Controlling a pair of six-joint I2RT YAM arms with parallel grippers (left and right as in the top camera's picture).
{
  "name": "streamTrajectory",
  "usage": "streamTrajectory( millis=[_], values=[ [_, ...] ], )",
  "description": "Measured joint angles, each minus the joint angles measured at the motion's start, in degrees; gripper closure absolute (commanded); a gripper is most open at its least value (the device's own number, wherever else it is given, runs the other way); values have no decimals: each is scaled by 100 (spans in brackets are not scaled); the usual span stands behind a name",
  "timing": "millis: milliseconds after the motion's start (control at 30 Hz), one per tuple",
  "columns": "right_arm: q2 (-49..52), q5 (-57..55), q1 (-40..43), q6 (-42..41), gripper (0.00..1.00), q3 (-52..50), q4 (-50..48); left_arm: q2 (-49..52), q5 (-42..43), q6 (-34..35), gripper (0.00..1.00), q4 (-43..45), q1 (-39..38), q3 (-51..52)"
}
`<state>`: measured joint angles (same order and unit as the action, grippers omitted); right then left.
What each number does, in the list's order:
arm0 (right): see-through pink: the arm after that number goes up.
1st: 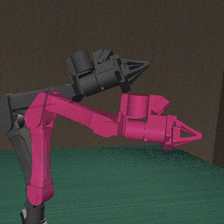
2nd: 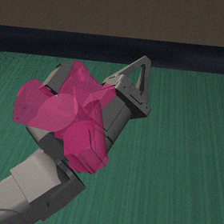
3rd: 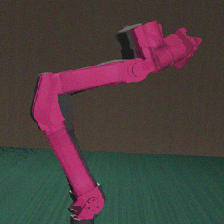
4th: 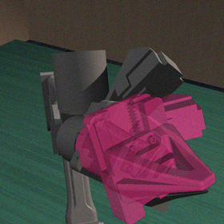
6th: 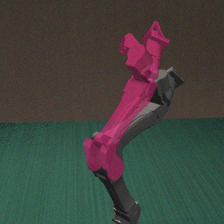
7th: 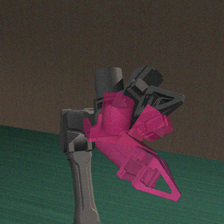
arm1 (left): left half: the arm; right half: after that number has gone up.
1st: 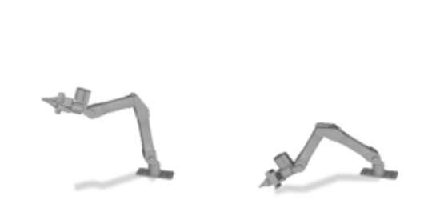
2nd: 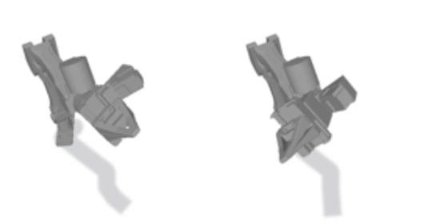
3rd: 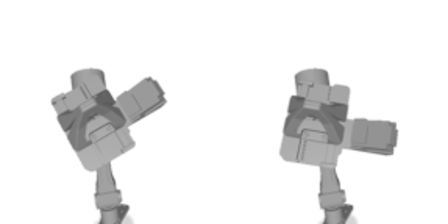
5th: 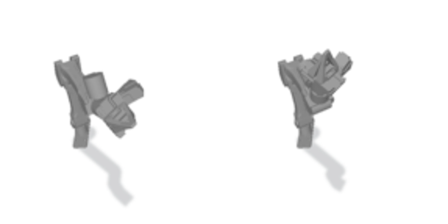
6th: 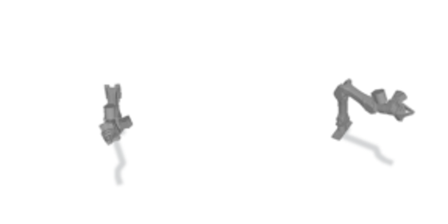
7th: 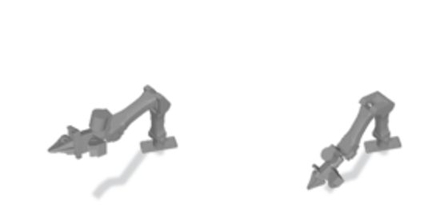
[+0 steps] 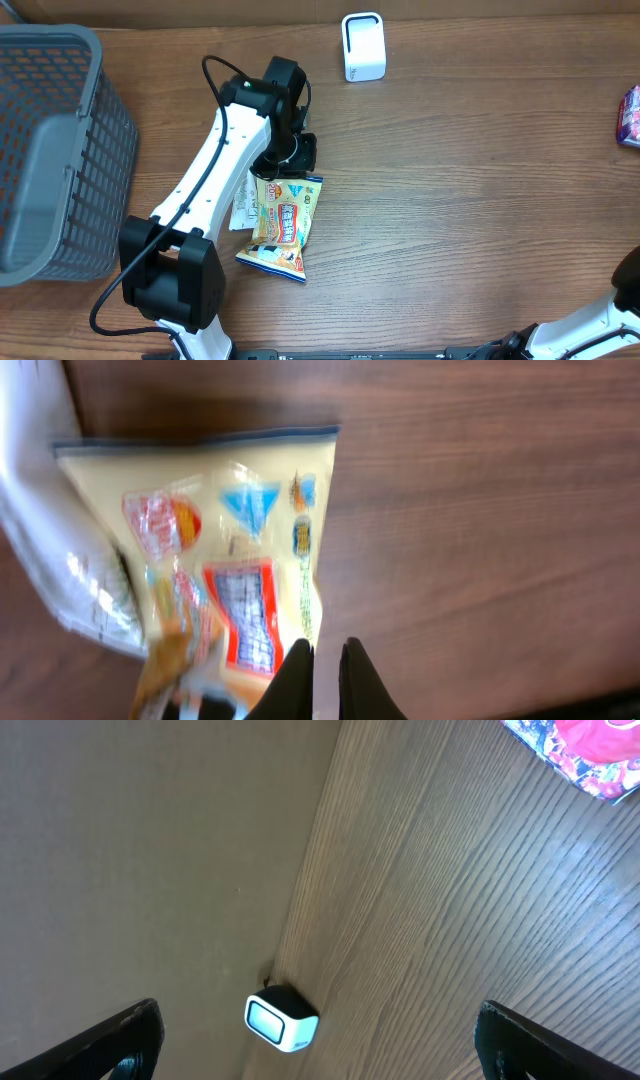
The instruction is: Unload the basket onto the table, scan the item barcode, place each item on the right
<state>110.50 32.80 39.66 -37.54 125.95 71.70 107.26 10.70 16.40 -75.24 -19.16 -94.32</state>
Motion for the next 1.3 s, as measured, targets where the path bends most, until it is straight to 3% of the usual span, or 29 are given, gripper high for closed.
streamTrajectory(
  millis=[167, 400, 667, 967, 1167, 1300],
  values=[
    [-2, 0, 0, 2, 0, 0, 0, 2, 20, 0, 96, -859, 0, 55],
    [0, -2, 0, 4, 0, 0, -2, 2, 240, 0, 96, -1137, -11, 636],
    [-2, 2, 0, 2, 0, 0, 0, 2, 315, 57, 96, -98, -188, 1956],
    [0, 0, 0, 0, 0, 0, 0, -120, -313, 798, 96, 1469, -186, 3272],
    [-2, 0, 0, 2, 0, 0, 0, -234, -354, 1014, 96, 1563, -186, 3383],
    [-2, 0, 0, 4, 0, 0, 0, -136, -442, 1067, 96, 1132, -186, 3130]
  ],
)
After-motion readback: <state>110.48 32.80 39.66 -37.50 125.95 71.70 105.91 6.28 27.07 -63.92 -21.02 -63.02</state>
